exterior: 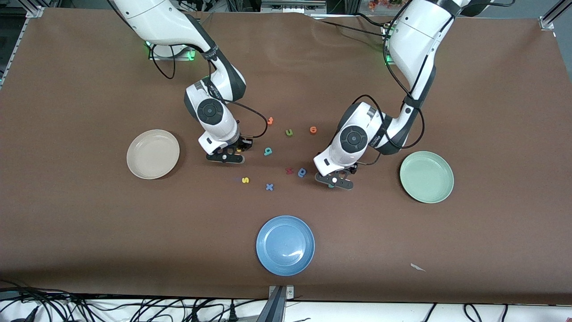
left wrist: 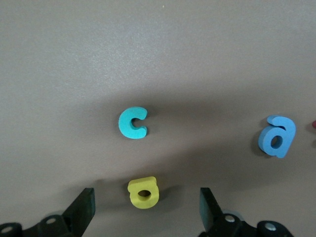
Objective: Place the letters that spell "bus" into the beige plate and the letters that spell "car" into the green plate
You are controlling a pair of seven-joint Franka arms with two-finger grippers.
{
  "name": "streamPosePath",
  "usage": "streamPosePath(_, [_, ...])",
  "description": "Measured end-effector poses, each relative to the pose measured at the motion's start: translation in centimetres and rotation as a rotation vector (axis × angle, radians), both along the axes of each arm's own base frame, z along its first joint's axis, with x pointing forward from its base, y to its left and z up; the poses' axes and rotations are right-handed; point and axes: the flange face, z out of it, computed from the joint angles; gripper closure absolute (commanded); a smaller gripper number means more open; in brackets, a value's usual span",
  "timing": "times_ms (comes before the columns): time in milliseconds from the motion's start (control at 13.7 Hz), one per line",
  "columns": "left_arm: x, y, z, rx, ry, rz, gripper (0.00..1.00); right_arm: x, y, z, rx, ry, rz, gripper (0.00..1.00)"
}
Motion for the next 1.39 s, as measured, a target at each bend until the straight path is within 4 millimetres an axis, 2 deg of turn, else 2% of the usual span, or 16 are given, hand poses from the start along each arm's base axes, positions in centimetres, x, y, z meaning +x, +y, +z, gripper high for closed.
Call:
streamPosePath(146, [0.0,0.0,0.0,0.008,-0.006,0.008,0.39,1.8,-1.5,1.4,-0.032,0.025,0.025,0.79])
streamPosePath(219, [0.0,0.0,0.0,0.009,-0.007,0.009,0.40,2.8,-2.8,2.3,-0.047,0.033,0.041,0.79])
streamPosePath(438, [-0.2,0.1,-0.4,0.013,0.000,0.012,0.40,5.1,-8.5,5.4,-0.090,0.062,0.101,0.79])
streamPosePath(584, [-0.3,0.1,-0.7,0.016,0.004,0.012,0.47,6.1,-12.6,7.0,-0.101,0.062,0.133,0.79])
streamPosePath(876, [-0.2,0.3,-0.9,0.020,0.004,0.014,1.00,5.6,-21.3,8.6,-0.107,0.073,0.188,0.79])
streamPosePath(1096, [-0.1,0.4,-0.8,0.021,0.003,0.015,1.00,3.8,-27.4,8.0,-0.097,0.033,0.211,0.76])
streamPosePath(1169, [0.0,0.3,-0.7,0.020,0.001,0.015,1.00,3.0,-28.6,7.3,-0.096,0.025,0.210,0.56])
streamPosePath(1242, [0.1,0.3,-0.5,0.018,-0.002,0.016,1.00,2.3,-29.1,6.7,-0.096,0.024,0.204,0.08])
streamPosePath(1315, [0.4,0.5,-0.1,0.022,0.000,0.020,1.00,1.9,-29.4,6.3,-0.095,0.027,0.197,0.00])
streamPosePath(1388, [0.9,1.1,0.7,0.035,0.013,0.029,1.00,1.8,-29.6,6.2,-0.093,0.030,0.189,0.00])
